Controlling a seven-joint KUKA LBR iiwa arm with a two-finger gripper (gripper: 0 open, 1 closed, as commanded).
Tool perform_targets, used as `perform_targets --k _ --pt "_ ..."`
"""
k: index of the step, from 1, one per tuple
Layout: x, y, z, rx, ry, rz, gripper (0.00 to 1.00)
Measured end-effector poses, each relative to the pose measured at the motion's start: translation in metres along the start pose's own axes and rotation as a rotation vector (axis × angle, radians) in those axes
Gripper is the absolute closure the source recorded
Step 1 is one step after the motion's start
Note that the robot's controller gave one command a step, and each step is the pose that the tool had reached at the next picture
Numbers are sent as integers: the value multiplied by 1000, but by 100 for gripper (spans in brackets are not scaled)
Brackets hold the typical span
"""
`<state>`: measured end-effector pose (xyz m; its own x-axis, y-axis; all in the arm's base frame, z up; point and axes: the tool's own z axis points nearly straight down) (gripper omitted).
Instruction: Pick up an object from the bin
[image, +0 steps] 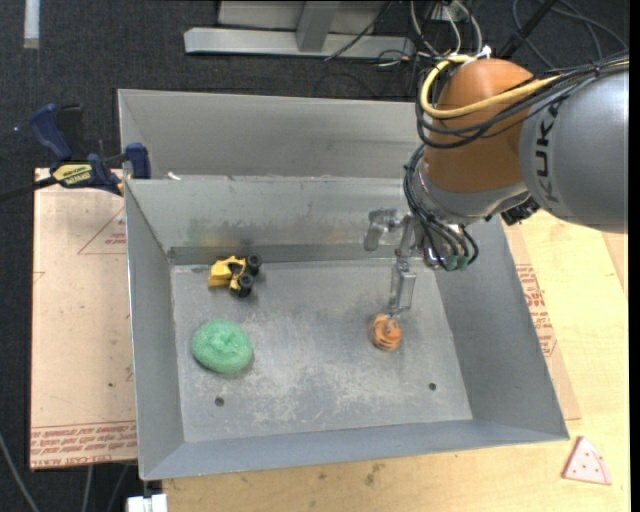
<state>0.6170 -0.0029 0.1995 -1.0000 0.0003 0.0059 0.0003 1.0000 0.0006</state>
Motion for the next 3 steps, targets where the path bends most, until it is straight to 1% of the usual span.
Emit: perform_targets --k 1,2,3 --pt "-1 0 -5 0 -8 0 0" --pt "9 -22 62 -1 -11 82 0" --pt "14 -44 64 0 -5 -20 0"
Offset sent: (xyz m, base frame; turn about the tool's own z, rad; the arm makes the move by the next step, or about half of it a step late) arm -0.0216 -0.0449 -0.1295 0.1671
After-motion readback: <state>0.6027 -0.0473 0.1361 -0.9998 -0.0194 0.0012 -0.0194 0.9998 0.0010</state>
